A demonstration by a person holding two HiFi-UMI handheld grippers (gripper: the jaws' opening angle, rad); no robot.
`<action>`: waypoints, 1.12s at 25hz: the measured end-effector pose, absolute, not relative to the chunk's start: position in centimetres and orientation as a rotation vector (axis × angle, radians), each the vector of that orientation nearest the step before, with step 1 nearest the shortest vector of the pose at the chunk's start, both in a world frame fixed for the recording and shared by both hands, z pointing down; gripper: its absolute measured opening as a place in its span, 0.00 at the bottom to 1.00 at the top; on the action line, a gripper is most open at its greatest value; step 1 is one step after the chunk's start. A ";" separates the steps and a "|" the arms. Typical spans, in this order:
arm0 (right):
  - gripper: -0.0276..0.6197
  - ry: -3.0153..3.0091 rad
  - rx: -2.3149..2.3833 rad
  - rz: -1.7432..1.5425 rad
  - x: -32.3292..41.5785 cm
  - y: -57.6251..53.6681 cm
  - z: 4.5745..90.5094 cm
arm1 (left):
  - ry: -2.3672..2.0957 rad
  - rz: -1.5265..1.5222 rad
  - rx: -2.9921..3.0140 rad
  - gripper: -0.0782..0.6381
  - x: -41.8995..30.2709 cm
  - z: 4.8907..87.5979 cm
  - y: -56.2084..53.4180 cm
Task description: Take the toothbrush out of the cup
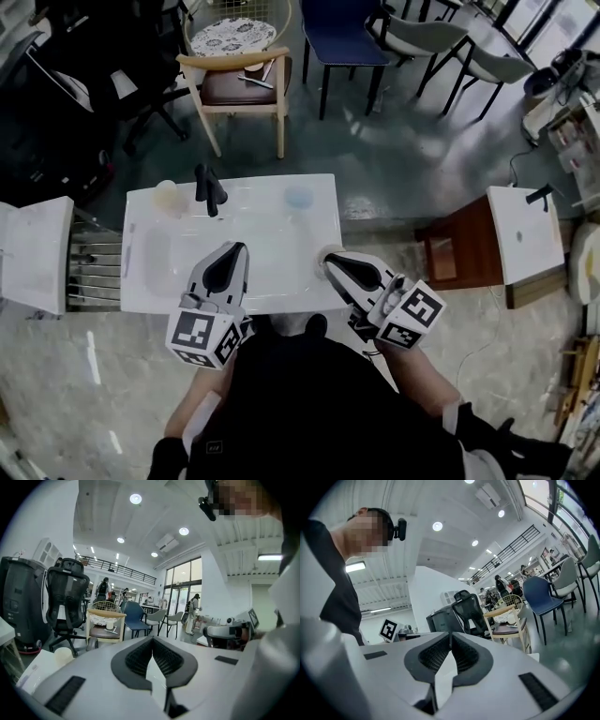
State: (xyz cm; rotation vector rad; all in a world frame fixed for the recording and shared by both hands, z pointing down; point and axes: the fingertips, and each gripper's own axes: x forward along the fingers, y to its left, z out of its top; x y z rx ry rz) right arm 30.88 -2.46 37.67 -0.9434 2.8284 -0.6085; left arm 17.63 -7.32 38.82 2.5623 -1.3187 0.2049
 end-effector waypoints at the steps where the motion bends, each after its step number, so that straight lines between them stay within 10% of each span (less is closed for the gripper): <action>1: 0.10 2.805 -0.971 -0.620 31.4 -2.8 37.6 | -1.291 0.223 2.575 0.13 18.0 38.9 -7.2; 28: 0.11 2.512 -1.266 -1.129 42.0 1.7 52.8 | -1.100 0.390 2.484 0.13 26.1 45.8 -2.9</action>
